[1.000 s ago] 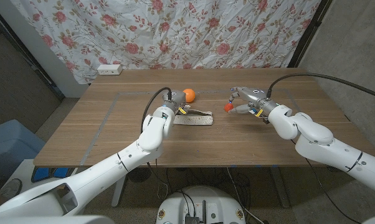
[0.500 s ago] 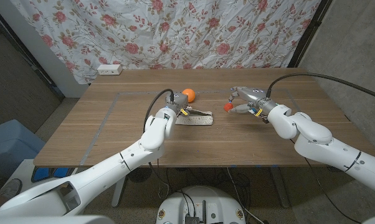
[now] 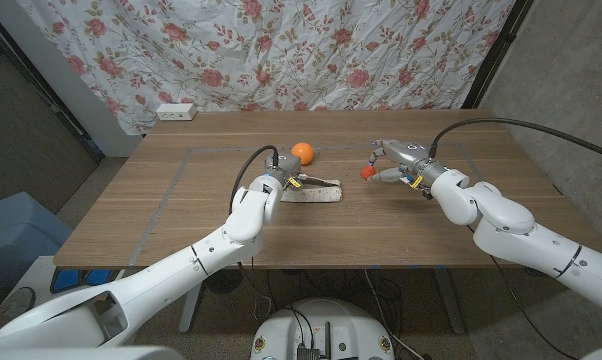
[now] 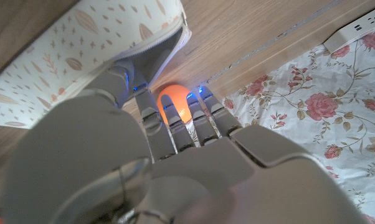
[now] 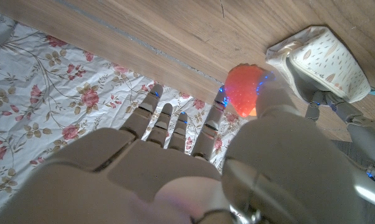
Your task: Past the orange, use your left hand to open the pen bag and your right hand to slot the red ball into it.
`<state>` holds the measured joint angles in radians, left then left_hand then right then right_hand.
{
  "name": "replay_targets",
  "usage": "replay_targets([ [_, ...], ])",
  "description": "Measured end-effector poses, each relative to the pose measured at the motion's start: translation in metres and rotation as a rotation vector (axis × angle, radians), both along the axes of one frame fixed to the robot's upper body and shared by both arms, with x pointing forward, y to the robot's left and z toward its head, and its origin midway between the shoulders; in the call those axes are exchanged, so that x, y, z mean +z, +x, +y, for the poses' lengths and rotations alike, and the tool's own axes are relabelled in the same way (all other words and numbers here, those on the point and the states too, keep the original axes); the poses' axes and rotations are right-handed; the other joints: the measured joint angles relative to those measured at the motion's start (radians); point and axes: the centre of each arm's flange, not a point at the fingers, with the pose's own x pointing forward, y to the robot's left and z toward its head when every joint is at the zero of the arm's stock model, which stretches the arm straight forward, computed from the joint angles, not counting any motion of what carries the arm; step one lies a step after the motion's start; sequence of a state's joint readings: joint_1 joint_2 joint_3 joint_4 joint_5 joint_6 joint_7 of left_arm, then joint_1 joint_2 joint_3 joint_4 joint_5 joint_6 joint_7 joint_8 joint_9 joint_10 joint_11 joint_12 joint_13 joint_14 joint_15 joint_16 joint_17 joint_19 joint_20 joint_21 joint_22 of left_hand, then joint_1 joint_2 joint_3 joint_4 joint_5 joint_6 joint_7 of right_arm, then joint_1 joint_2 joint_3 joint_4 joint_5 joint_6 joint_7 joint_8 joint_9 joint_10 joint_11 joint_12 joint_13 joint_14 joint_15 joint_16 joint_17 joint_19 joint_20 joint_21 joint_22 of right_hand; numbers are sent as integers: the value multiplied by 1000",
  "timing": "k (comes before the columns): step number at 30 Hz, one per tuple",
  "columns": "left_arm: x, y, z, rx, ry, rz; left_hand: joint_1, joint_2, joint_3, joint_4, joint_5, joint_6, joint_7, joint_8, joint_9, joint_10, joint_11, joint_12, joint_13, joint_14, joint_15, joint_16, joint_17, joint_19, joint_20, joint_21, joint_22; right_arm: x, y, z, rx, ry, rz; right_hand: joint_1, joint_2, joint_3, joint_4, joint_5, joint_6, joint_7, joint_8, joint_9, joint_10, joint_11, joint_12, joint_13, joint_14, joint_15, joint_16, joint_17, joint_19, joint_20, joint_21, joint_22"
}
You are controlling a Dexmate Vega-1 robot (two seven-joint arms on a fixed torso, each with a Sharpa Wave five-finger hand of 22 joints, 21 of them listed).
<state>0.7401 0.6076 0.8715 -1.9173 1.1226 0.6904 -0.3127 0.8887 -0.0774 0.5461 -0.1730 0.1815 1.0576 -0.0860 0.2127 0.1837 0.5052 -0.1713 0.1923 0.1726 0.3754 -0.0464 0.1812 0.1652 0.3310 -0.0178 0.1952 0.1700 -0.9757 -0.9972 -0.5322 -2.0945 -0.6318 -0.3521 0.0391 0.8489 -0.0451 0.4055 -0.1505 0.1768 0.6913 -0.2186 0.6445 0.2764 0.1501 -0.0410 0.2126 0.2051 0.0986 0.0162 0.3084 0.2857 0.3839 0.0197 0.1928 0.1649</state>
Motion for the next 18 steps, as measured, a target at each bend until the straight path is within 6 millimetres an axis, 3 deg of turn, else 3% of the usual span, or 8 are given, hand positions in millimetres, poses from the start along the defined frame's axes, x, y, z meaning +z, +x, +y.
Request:
replay_targets([
  [4, 1, -2, 2, 4, 3, 0, 9, -1, -1, -1, 0, -16, -10, -7, 0, 0, 0, 0, 0, 0, 0, 0, 0, 5, 5, 0, 0, 0, -1, 0, -1, 2, -2, 3, 3, 0, 0, -3, 0, 0, 0, 0, 0, 0, 0, 0, 0, 0, 0, 0, 0, 0, 0, 0],
  [18, 3, -9, 10, 24, 23, -5, 13, -5, -18, -1, 0, -38, 2, -21, 0, 0, 0, -4, 0, 5, 5, 0, 0, 5, 5, 0, 0, -1, -4, 0, -16, 11, -3, 0, 13, -3, -3, 1, 0, 0, -4, -4, 0, 0, 0, 0, 0, 0, 0, 0, 0, 0, 0, 0],
])
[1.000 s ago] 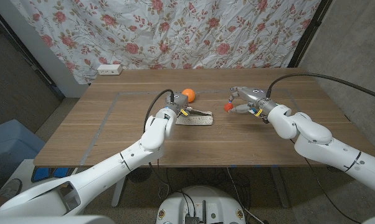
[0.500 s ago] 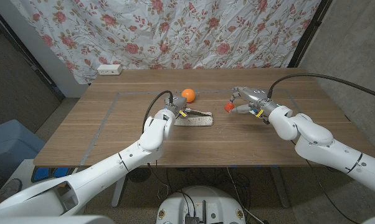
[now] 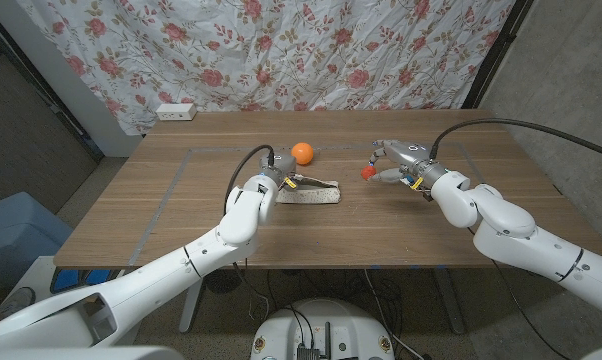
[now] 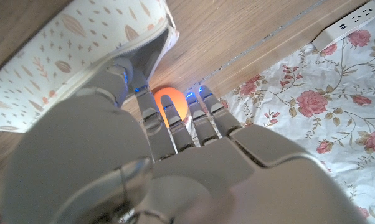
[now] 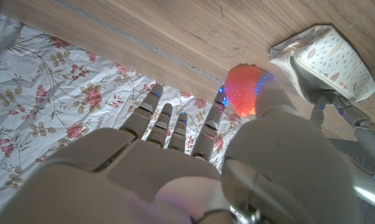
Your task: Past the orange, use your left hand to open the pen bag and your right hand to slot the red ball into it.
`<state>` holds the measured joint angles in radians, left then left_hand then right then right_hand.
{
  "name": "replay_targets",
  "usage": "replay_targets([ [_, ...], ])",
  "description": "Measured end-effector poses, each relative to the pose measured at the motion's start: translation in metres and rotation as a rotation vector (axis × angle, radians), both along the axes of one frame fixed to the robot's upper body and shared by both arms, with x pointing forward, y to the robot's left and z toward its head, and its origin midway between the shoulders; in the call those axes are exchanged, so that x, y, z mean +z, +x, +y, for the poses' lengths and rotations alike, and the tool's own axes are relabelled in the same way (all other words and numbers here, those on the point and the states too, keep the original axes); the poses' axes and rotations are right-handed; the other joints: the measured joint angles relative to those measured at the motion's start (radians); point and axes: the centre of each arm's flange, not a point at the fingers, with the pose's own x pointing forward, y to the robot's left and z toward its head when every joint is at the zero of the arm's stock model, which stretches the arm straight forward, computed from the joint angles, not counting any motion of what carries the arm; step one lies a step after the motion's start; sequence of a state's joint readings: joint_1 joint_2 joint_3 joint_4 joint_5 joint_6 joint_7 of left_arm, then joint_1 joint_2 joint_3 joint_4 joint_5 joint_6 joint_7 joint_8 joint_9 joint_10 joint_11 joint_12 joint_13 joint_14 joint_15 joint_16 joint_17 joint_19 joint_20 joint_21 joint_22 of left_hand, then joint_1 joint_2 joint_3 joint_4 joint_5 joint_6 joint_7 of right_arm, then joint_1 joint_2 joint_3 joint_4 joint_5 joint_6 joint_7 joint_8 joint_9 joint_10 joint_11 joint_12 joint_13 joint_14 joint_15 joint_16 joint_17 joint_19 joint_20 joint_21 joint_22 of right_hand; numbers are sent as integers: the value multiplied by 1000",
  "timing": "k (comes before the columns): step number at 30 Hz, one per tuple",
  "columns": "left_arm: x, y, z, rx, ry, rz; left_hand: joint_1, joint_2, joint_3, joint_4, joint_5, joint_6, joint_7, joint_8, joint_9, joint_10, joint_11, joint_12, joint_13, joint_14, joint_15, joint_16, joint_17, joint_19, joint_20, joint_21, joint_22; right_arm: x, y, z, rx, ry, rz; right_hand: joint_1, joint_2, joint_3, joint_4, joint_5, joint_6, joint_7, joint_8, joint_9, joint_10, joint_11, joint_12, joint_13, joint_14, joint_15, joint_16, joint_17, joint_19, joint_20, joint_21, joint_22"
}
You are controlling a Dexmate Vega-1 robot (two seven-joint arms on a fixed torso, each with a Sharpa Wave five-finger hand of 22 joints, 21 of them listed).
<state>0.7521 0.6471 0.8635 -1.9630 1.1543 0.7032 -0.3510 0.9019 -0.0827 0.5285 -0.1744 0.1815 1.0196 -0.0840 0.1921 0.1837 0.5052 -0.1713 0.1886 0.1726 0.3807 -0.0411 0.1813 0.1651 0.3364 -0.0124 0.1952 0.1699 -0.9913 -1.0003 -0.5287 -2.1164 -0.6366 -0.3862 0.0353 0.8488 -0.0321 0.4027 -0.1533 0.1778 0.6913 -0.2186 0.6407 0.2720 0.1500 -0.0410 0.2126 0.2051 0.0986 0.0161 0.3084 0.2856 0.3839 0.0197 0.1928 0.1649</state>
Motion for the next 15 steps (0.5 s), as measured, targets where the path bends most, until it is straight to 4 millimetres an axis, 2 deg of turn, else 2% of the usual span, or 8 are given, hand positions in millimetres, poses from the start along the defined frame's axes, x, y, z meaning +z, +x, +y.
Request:
replay_targets([
  [15, 4, 0, 5, 7, 34, 4, 13, -13, -18, -1, 0, -43, 4, -11, 0, -6, -2, -4, 0, 0, 0, 0, 0, 5, 5, 0, 0, -4, -1, 3, -7, 9, 14, 0, 0, 0, 0, -1, 0, 0, 4, -1, 0, 0, 0, 0, 0, 0, 0, 0, 0, 0, 0, 0],
])
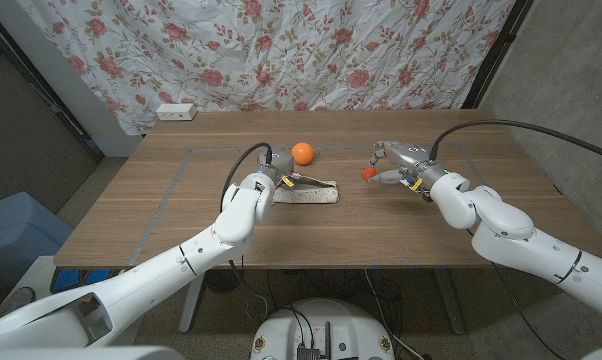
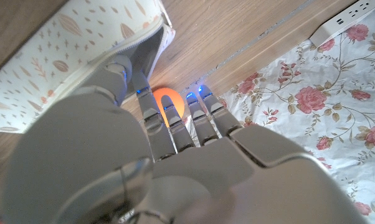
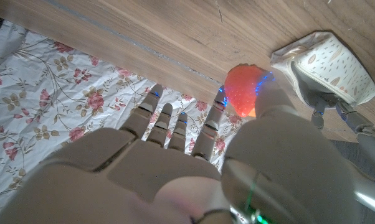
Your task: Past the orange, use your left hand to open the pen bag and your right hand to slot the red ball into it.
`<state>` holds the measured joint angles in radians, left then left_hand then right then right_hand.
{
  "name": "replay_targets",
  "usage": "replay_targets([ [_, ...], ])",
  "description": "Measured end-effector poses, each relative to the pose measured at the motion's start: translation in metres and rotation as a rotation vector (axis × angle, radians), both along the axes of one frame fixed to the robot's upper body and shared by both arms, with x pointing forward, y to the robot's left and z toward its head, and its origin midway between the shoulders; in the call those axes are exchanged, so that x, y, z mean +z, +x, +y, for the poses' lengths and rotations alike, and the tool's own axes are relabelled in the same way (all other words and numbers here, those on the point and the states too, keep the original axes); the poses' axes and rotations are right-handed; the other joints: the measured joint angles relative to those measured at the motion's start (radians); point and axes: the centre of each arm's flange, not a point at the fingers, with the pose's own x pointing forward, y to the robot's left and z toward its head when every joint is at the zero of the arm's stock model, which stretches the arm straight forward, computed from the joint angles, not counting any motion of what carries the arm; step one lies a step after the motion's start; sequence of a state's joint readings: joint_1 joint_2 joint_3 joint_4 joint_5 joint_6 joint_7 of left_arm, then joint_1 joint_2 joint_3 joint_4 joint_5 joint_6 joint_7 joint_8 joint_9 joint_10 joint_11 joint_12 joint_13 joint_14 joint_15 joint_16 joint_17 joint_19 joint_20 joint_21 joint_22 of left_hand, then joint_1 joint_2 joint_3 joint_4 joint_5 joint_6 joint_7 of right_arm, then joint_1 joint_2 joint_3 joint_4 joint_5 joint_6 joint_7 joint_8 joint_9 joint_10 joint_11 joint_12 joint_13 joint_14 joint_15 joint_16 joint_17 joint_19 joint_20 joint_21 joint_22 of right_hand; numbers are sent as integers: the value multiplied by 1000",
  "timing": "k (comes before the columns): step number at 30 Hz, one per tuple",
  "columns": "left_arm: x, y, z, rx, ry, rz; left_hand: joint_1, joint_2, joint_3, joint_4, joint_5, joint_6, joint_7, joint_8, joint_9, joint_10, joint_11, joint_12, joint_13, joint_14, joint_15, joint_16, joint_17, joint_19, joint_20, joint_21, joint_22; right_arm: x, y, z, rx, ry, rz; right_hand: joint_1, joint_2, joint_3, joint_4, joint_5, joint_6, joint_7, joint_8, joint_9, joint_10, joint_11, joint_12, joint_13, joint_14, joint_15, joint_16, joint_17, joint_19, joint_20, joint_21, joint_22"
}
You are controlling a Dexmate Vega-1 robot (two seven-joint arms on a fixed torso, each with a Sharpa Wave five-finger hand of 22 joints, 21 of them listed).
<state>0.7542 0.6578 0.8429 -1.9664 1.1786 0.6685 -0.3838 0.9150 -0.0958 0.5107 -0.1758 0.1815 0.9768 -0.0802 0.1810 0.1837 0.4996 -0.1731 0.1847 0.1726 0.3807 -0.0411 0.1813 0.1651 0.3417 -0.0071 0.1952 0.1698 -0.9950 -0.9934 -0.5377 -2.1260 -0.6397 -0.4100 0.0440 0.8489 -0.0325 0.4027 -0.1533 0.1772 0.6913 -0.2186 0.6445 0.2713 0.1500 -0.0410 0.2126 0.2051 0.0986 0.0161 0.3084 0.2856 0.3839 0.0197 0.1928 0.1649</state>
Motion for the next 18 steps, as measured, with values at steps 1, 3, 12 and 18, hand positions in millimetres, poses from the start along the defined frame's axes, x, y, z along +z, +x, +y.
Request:
replay_targets([
  [1, 0, 0, 0, 0, 1, 1, 0, 0, -3, -3, 0, -4, -4, 0, 0, 0, 0, 0, 0, 0, 0, 0, 0, 0, 0, 0, 0, 0, 0, 0, 0, 0, 0, 0, 0, 0, 0, 0, 0, 0, 0, 0, 0, 0, 0, 0, 0, 0, 0, 0, 0, 0, 0, 0],
  [3, 1, 1, 1, 3, 3, 2, 4, -4, -7, -1, 0, -15, -4, -4, 0, 0, 0, 0, 0, 0, 0, 0, 0, 0, 0, 0, 0, 0, 0, 0, -1, 1, 2, 0, 0, 0, 0, 0, 0, 0, 0, 0, 0, 0, 0, 0, 0, 0, 0, 0, 0, 0, 0, 0],
  [12, 2, 3, 1, -6, 16, 15, 1, -15, -44, 9, 0, -74, -6, -8, 0, -41, 9, -7, 0, -14, -2, -4, 0, 0, 0, 0, 0, 0, 2, 0, -3, 2, 4, 0, 0, 0, 0, 0, 0, 0, 0, 0, 0, 0, 0, 0, 0, 0, 0, 5, 0, 0, 0, 0],
  [18, 5, 5, 3, -9, 19, 21, -8, -24, -61, 14, 0, -110, -10, -8, 0, -66, 20, -8, 2, -33, 0, -4, 0, -11, 11, -8, 0, 0, 2, 0, 0, 3, 3, 0, 0, 0, 0, -1, 0, 0, 0, 0, 0, 0, 0, 0, 0, 0, 0, 5, 0, 0, 0, 0],
])
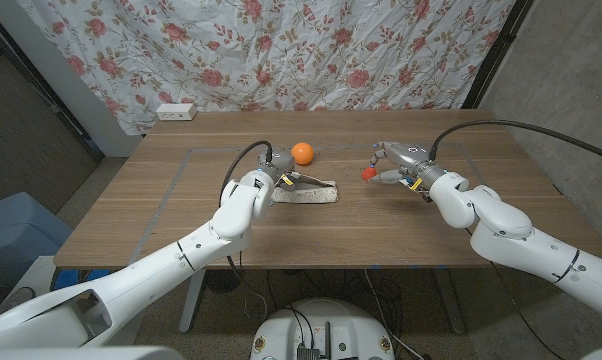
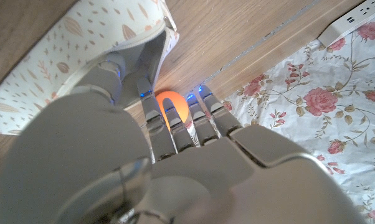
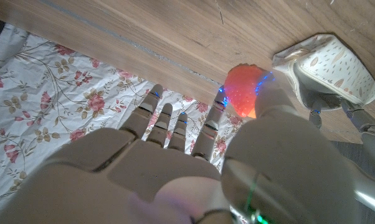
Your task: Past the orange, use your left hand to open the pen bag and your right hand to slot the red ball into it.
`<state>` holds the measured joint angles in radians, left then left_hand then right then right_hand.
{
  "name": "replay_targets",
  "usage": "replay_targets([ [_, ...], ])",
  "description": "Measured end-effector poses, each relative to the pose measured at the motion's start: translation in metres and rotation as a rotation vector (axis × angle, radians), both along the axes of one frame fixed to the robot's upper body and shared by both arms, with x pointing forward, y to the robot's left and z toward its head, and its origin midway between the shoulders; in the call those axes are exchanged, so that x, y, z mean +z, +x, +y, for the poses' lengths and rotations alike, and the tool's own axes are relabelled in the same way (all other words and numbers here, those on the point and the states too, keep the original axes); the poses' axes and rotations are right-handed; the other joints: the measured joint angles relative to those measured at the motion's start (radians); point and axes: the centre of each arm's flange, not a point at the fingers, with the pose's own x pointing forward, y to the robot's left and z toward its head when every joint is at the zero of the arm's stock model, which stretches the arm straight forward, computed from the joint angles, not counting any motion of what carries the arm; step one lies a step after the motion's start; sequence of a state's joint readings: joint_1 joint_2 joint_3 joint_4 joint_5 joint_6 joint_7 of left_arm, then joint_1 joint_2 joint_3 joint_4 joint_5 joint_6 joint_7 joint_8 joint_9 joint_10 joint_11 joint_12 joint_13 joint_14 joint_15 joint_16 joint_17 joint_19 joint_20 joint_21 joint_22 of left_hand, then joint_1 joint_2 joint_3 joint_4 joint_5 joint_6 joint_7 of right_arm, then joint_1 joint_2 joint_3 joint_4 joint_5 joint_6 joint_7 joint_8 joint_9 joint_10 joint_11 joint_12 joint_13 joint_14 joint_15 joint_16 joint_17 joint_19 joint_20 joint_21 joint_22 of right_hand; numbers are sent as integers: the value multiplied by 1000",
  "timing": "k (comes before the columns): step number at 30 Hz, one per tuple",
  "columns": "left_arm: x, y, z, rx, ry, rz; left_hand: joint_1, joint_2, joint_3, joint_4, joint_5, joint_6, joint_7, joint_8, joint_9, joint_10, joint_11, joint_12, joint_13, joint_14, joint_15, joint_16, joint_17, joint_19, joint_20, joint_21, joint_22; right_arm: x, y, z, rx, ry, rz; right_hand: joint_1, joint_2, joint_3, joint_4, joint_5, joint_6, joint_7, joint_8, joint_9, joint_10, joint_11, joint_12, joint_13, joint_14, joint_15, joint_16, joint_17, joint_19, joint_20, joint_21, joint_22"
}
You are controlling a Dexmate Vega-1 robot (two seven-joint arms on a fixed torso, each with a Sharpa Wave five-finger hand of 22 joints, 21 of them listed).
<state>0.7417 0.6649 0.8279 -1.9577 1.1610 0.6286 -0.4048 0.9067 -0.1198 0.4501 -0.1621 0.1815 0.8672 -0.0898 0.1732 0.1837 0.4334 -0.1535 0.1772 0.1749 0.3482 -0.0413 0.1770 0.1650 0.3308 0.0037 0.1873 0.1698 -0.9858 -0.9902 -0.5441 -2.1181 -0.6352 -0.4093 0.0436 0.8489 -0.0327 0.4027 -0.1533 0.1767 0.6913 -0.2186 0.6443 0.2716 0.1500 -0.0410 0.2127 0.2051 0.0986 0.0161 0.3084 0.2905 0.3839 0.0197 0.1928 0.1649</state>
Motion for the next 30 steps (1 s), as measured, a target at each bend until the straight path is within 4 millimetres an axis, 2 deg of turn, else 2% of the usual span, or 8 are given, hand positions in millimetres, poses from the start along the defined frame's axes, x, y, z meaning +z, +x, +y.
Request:
replay_targets([
  [20, 2, 0, 1, -35, 20, 54, -28, -7, -35, 4, 0, -79, 3, 0, -2, -66, 16, -4, 0, -50, -1, -4, 0, -25, 7, 0, 0, 11, -1, 4, 44, 20, -36, 0, 0, -4, -4, 1, 0, 0, -4, 0, 0, 0, 0, 0, 0, 0, 0, 0, 0, 0, -5, 0],
  [27, 7, -2, 3, -38, 30, 55, -32, -10, -49, 4, 0, -105, 13, 0, -2, -89, 18, -4, 0, -68, 0, -4, 0, -43, 14, 0, 0, 13, -2, 8, 67, 22, -47, 0, 0, -4, -4, 1, 0, 0, -4, 0, 0, 0, 0, 0, 0, 0, -1, 0, -4, 4, -5, 0],
  [30, 5, -2, 2, -47, 41, 79, -32, -10, -51, 4, 0, -125, 15, 0, -1, -94, 22, -4, 0, -68, 0, -4, 0, -43, 14, 0, 0, 20, -1, 10, 77, 30, -60, 0, 0, -5, -5, 1, 0, 0, -2, 0, 0, 0, 0, 0, -3, 3, -7, 0, -4, 4, -5, 0],
])
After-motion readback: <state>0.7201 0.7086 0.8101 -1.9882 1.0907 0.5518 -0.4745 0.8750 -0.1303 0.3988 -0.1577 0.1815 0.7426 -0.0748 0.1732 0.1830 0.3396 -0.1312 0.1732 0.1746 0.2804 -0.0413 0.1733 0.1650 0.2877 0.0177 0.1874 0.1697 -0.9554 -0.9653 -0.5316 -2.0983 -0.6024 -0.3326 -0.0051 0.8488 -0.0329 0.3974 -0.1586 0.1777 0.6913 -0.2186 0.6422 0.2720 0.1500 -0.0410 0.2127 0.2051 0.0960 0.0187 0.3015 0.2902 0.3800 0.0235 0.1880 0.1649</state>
